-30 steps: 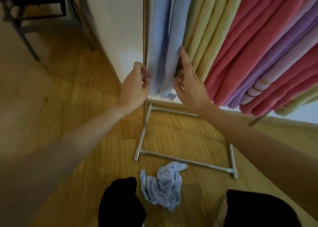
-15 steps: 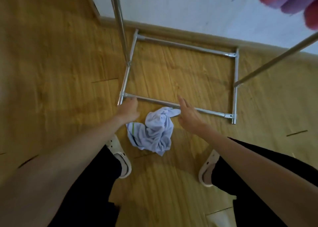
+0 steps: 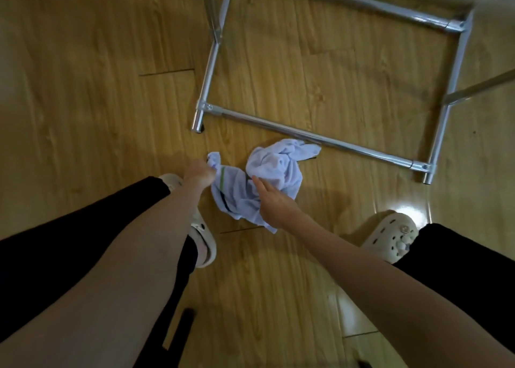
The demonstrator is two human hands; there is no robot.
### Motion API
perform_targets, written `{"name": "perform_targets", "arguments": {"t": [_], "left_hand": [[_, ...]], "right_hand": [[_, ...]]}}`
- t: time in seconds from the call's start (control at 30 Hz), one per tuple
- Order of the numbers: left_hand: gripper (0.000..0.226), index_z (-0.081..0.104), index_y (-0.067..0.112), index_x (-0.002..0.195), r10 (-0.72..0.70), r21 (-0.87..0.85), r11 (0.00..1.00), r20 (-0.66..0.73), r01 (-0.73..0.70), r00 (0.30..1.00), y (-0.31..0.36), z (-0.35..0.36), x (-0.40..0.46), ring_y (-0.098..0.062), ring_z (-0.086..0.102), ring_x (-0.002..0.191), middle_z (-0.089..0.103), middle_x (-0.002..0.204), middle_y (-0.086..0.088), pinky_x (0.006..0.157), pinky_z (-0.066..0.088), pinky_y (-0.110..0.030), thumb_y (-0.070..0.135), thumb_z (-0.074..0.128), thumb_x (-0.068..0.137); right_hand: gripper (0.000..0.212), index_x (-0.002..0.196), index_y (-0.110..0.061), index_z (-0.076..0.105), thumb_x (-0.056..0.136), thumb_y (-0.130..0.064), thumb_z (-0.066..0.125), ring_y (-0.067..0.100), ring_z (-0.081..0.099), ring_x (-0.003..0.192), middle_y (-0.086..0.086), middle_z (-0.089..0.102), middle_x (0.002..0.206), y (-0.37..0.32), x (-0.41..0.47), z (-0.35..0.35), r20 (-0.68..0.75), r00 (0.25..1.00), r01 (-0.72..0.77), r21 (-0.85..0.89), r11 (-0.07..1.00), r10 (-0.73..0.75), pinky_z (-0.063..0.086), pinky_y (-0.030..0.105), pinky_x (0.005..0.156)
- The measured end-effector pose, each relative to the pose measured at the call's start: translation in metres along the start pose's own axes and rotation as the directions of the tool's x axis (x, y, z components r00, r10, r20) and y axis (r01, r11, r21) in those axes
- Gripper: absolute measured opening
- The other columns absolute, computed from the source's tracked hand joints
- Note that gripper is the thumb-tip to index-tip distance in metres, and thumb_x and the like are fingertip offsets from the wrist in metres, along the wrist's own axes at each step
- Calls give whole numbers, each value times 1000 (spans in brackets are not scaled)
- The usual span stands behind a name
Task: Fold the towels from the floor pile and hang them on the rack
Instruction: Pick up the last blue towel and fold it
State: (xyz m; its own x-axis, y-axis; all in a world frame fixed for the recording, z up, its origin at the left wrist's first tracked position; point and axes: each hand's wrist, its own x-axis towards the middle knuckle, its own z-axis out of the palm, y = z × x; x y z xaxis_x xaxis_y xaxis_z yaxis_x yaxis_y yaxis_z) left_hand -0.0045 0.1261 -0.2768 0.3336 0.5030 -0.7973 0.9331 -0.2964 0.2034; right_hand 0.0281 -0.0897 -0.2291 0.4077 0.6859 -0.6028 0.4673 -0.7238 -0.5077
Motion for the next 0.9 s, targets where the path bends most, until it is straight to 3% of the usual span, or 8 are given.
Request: {"name": "perform_targets", "arguments": {"t": [0.13,0.2,0.3,0.47,0.6,0.7,0.8,0.9], "left_hand": [[34,60,-1,111,-27,-107,994,33,31,999,11,9,-20,-33,62,101,63,107,-16,76,48,-35,26,60,90],[27,63,0,103,8,-130,992,30,-4,1000,13,15,-27,-32,64,94,65,99,-16,72,49,-35,24,59,90],[18,59,6,91,194,-99,977,21,-191,981,24,15,-51,-26,60,84,62,86,-9,70,46,-35,23,56,93],[5,51,16,91,377,-139,920,71,-365,923,39,14,-94,-18,54,79,56,84,-2,65,39,-27,18,56,92],[3,54,18,95,548,-130,832,44,-539,835,50,7,-143,-19,58,77,59,81,0,63,42,-28,17,54,92],[7,57,12,98,700,-51,713,11,-699,714,59,2,-189,-23,57,68,61,78,-7,60,44,-38,16,54,94],[7,54,7,88,763,-59,638,-85,-768,640,69,-7,-244,-15,49,61,56,73,-8,56,37,-30,11,56,93],[10,55,8,84,787,-154,573,-169,-805,593,78,-21,-296,-21,58,73,60,78,-7,62,44,-36,13,60,91]], "right_hand": [[75,150,-5,5,91,-8,51,29,24,143,15,16,156,12,4,0,57,994,-97,43,994,95,39,43,104],[78,150,-7,2,91,-8,53,27,32,138,13,16,156,15,0,-6,97,988,-123,48,991,118,42,36,100],[78,151,-9,3,92,-13,54,28,49,123,11,21,155,17,-8,-17,112,986,-130,26,991,126,46,34,91],[67,150,-6,11,94,-13,46,30,53,118,16,40,142,12,-35,-42,113,976,-188,6,982,187,46,37,91],[58,147,-6,20,94,-12,45,33,52,117,18,42,138,0,-73,-79,36,977,-213,46,976,211,44,39,86],[43,138,-5,37,97,-13,45,32,54,113,17,50,131,-11,-108,-107,-122,968,-181,256,950,217,40,33,85],[27,117,1,56,97,-13,45,22,57,90,10,60,97,-26,-148,-135,-259,885,-164,603,780,387,38,26,73],[27,98,4,64,97,-16,44,15,57,75,7,61,81,-46,-191,-166,-228,840,-63,860,506,493,45,27,64]]}}
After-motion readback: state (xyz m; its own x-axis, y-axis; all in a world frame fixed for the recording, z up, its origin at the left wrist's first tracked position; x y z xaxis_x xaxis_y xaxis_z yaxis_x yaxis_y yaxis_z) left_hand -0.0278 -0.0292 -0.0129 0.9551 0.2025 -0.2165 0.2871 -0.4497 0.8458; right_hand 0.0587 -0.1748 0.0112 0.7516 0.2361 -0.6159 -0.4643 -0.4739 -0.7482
